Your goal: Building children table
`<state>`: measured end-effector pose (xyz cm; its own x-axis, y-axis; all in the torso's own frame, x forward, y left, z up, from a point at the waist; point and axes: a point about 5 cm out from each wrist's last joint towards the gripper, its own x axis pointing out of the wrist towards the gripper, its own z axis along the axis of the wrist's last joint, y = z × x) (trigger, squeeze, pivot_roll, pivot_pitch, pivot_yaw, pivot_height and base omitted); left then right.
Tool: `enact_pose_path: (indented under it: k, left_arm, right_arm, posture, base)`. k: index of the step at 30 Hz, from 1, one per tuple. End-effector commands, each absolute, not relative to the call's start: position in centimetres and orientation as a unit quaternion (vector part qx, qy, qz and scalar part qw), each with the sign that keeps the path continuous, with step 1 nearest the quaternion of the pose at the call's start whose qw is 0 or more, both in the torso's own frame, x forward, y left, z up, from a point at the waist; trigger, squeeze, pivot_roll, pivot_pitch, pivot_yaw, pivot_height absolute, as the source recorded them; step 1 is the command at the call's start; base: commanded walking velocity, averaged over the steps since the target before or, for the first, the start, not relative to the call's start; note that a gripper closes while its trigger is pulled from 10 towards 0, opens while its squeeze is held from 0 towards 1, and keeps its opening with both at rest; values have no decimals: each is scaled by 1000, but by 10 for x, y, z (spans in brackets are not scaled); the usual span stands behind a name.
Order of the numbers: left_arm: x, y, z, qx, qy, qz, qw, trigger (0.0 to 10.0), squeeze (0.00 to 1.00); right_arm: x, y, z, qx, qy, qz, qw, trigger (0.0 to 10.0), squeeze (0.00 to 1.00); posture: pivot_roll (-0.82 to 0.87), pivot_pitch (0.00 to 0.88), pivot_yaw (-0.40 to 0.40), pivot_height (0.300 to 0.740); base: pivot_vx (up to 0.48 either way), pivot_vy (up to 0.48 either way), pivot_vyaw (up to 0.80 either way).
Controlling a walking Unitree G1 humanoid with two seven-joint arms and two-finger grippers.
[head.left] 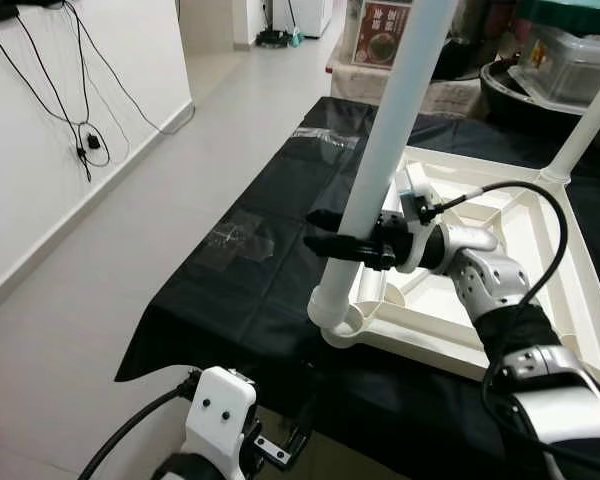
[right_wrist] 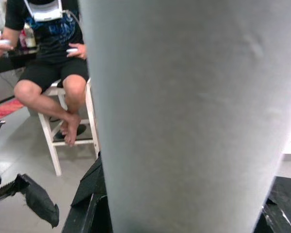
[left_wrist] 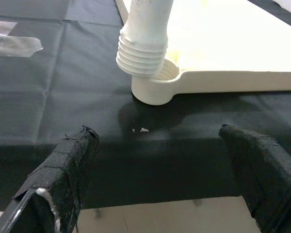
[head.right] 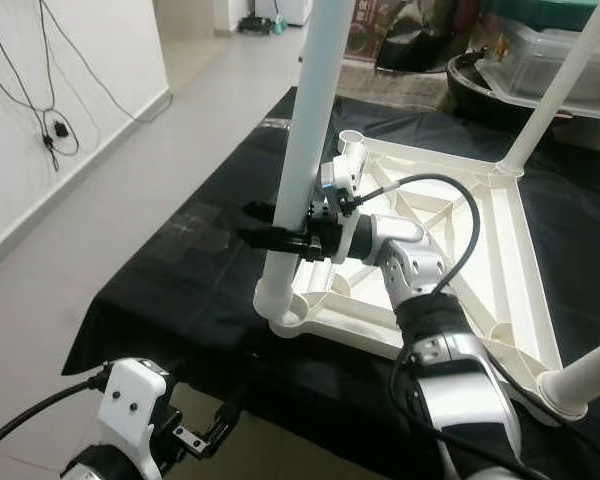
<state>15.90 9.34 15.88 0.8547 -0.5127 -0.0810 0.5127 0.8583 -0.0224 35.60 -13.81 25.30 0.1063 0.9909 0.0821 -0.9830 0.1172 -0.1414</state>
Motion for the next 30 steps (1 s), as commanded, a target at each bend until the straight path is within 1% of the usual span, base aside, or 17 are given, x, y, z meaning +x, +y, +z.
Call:
enact_pose_path:
  k: [1, 2, 3, 4, 6, 8, 16, 24, 30]
  left_arm:
    - [156, 93, 157, 19, 45, -286, 957, 10000, 0]
    - [156, 93, 157, 19, 45, -286, 957, 10000, 0]
    - [155, 92, 157, 22, 45, -302, 952, 10000, 0]
    - [155, 92, 157, 22, 45, -302, 952, 10000, 0]
    - [151, 88, 157, 32, 46, -336, 940, 10000, 0]
    - [149, 85, 156, 30, 52, -342, 938, 10000, 0]
    - [151, 86, 154, 29, 57, -341, 938, 10000, 0]
    - [151, 85, 154, 40, 55, -344, 936, 10000, 0]
    - [150, 85, 154, 42, 54, -344, 937, 10000, 0]
  right_arm:
    - [355, -143, 244, -30, -50, 671, 739, 10000, 0]
    - [355, -143, 244, -30, -50, 671, 739, 10000, 0]
    - [354, -143, 245, -32, -48, 685, 726, 10000, 0]
    - [354, -143, 245, -32, -48, 685, 726, 10000, 0]
    - [349, -143, 247, -30, -43, 711, 701, 10000, 0]
    - [348, -143, 246, -34, -38, 722, 690, 10000, 0]
    - [346, -143, 240, -33, -25, 734, 678, 10000, 0]
    - [348, -135, 230, -57, -9, 737, 674, 10000, 0]
    - [344, -125, 231, -72, -6, 755, 652, 10000, 0]
  posture:
    - [251, 217, -77, 740]
    - [251, 217, -77, 740]
    - [249, 217, -80, 740]
    - [249, 217, -80, 740]
    - [250, 217, -82, 740]
    - [248, 216, -80, 740]
    - [253, 213, -83, 740]
    - [258, 218, -85, 740]
    - [254, 223, -87, 740]
  base:
    - [0, 0, 0]
    - [0, 0, 0]
    - [0, 0, 0]
    - [0, 0, 0]
    - [0, 0, 0]
    - [0, 0, 0]
    - [0, 0, 0]
    - [0, 0, 0]
    - [0, 0, 0]
